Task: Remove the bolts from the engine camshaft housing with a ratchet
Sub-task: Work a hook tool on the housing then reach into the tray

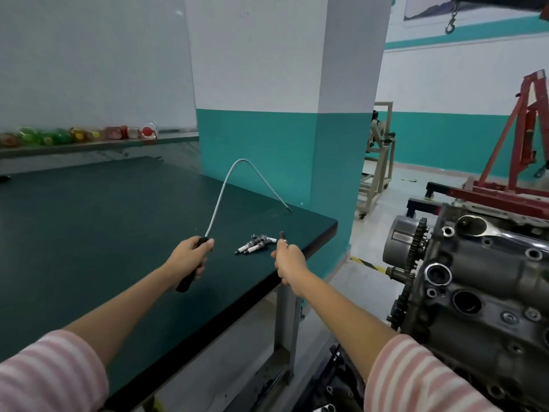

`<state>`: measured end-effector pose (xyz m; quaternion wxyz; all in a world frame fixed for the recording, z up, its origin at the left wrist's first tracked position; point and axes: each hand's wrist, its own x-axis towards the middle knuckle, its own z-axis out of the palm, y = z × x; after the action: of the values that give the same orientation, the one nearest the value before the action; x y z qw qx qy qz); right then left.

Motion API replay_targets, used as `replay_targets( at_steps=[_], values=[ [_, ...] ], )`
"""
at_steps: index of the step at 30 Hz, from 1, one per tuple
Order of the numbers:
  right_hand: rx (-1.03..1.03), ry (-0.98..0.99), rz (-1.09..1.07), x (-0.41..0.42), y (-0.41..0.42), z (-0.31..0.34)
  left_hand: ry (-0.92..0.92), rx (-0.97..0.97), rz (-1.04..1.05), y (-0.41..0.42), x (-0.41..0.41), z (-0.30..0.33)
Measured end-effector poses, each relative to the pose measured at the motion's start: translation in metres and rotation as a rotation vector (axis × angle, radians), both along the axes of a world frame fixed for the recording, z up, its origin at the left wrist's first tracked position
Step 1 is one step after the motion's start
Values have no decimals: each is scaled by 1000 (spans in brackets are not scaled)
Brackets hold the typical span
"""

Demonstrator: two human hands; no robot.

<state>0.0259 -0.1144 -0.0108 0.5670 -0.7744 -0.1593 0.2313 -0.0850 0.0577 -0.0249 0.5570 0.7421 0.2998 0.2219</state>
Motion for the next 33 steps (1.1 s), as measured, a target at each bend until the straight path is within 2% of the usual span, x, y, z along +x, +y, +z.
replay_targets(
  at_steps=[2, 5, 9, 14, 19, 23, 27, 30, 33],
  values=[
    [-48, -24, -9, 2, 6, -8, 99, 95, 34, 12, 0, -7],
    [-96, -63, -1, 5, 12, -16, 342, 407, 91, 25, 1, -16],
    [-268, -259, 21, 14, 18, -28, 558, 782, 176, 28, 9, -23],
    [-434, -398, -134, 23, 38, -39, 767, 1154, 200, 25, 24, -27],
    [-537, -419, -107, 37, 61, -30, 882, 1456, 184, 26, 34, -37],
    [-541, -419, -89, 40, 74, -30, 820, 1549, 155, 30, 36, -36],
    [-487, -441, -55, 39, 73, -36, 608, 1749, 101, 31, 32, -30],
    [-418, -433, -47, 36, 64, -38, 386, 1768, 4, 28, 30, -29],
    [-323, -427, 43, 27, 52, -43, 158, 1632, -76, 14, 26, -26]
  ],
)
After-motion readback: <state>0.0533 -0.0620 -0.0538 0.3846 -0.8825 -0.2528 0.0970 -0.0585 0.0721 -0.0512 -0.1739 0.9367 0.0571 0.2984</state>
